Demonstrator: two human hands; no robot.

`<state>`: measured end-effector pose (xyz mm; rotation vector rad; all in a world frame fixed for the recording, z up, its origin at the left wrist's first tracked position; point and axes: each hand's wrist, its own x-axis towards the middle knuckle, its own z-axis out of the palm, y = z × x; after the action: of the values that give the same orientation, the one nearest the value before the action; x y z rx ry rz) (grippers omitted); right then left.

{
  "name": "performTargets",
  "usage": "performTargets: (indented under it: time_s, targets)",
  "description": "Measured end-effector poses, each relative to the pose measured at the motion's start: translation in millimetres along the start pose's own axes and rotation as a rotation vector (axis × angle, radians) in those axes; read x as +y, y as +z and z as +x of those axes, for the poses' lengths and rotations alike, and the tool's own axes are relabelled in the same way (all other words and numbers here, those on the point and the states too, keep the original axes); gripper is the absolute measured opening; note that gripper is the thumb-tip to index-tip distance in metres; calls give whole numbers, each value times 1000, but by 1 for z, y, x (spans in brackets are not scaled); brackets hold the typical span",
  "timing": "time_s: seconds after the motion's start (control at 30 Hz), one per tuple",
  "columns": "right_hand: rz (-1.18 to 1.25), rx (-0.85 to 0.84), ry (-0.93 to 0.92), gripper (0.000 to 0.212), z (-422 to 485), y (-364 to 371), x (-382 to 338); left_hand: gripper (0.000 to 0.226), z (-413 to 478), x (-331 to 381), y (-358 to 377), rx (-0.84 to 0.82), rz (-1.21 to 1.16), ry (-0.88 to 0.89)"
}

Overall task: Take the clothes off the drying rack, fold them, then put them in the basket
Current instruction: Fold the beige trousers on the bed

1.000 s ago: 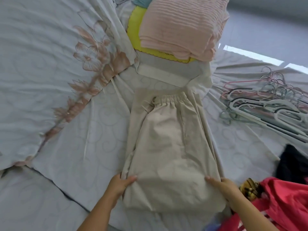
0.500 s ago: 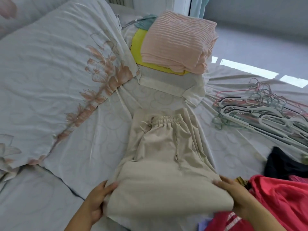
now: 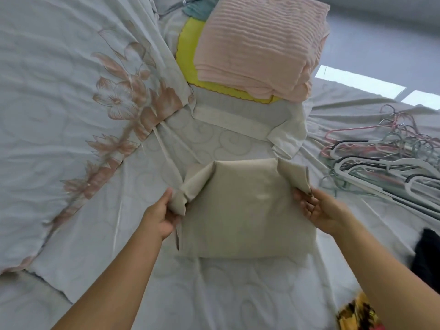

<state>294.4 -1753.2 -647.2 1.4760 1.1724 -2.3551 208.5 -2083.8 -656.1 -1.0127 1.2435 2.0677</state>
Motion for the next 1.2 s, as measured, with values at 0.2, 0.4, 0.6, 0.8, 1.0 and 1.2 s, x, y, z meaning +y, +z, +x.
performTargets:
  time_s: [0.2,0.4,0.6,0.8,1.0,1.2]
  targets:
    - [-519,106,-251,66,22,-4,44,76,22,-30,-24,267,667,232]
    - [-621,356,-234,66,21,-17,81,106,25,-41,-24,208,768,138]
    - [-586,206,-7,47,26,-10,61,40,35,-42,-5,93,528,-47]
    - [-425,-13,259,41,16,-15,35,20,25,-26,4,-30,440,-235]
    - [-274,-25,200,38,-12,-40,44,51,-6,-43,14,-95,407,-344]
    - [-183,-31,47,23,-39,-94,4,33,-55,-74,81,-122,495,-160]
